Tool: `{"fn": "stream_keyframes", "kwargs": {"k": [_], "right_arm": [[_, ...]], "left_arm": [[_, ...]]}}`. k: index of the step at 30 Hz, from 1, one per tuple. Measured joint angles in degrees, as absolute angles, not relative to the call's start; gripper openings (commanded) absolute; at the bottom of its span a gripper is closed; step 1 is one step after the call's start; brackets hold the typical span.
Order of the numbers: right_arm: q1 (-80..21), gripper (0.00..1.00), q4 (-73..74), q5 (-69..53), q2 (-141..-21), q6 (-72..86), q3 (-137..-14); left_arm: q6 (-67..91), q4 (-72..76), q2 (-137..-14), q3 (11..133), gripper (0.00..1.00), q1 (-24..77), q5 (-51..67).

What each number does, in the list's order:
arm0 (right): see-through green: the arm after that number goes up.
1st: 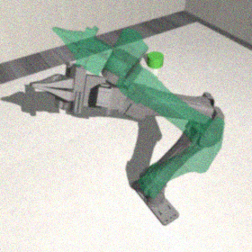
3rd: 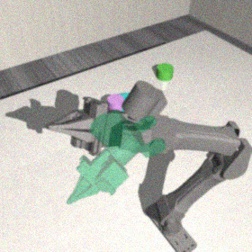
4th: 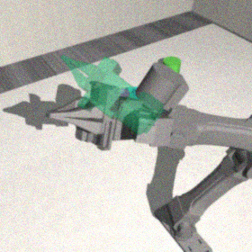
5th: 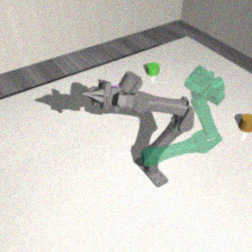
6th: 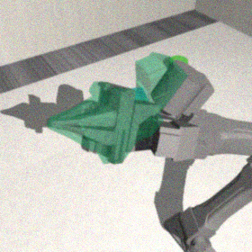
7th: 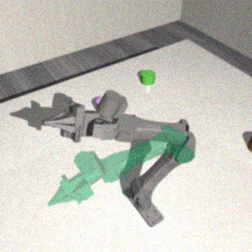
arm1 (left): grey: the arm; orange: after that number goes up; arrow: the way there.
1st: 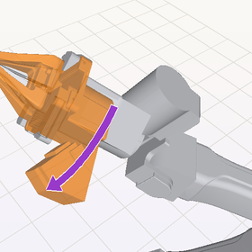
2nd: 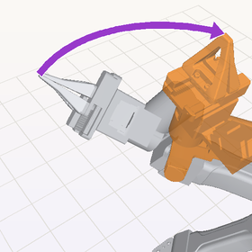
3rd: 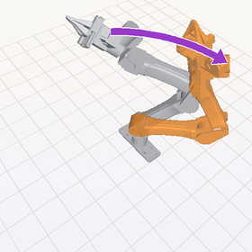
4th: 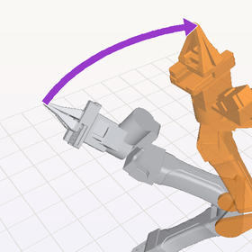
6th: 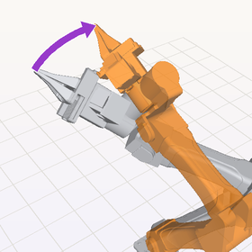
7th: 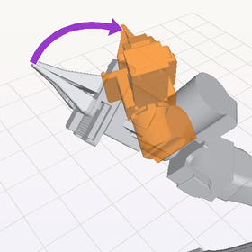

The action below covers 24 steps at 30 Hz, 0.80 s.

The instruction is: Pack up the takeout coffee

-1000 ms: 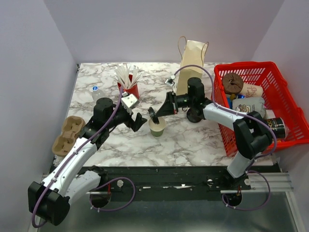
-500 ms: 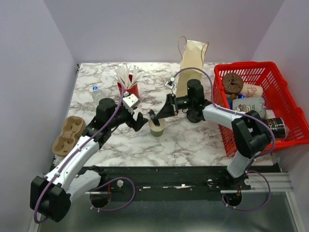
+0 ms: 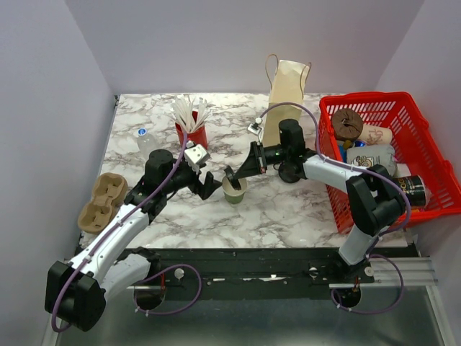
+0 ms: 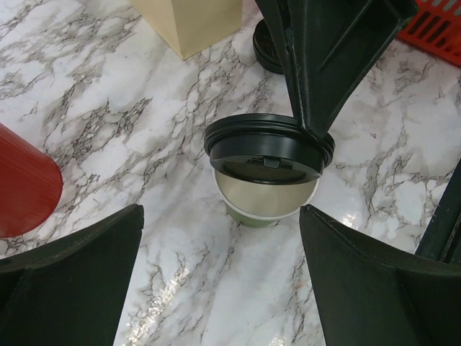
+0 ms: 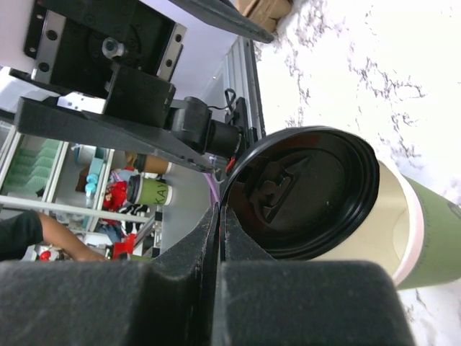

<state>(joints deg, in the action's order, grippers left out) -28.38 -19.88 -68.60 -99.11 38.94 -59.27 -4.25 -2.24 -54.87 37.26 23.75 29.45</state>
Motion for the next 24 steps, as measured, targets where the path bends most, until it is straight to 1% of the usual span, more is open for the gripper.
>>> {"fn": "stream_keyframes", "kwargs": {"k": [17, 23, 24], "right_arm": [[-26.2, 0.13, -11.2, -65.2, -98.6, 32.9, -59.0], [-25.5, 0.08, -9.4, -64.6, -98.5, 31.5, -58.9], [-25.5, 0.06, -9.2, -64.6, -98.3, 31.3, -58.9]], "left_arm": [[-4.3, 0.7, -56.4, 37.0, 0.96, 23.7, 31.2], [-4.0, 1.2, -56.4, 36.5, 0.95, 23.7, 31.7], [-4.0, 1.2, -56.4, 36.5, 0.95, 23.7, 31.7]]}}
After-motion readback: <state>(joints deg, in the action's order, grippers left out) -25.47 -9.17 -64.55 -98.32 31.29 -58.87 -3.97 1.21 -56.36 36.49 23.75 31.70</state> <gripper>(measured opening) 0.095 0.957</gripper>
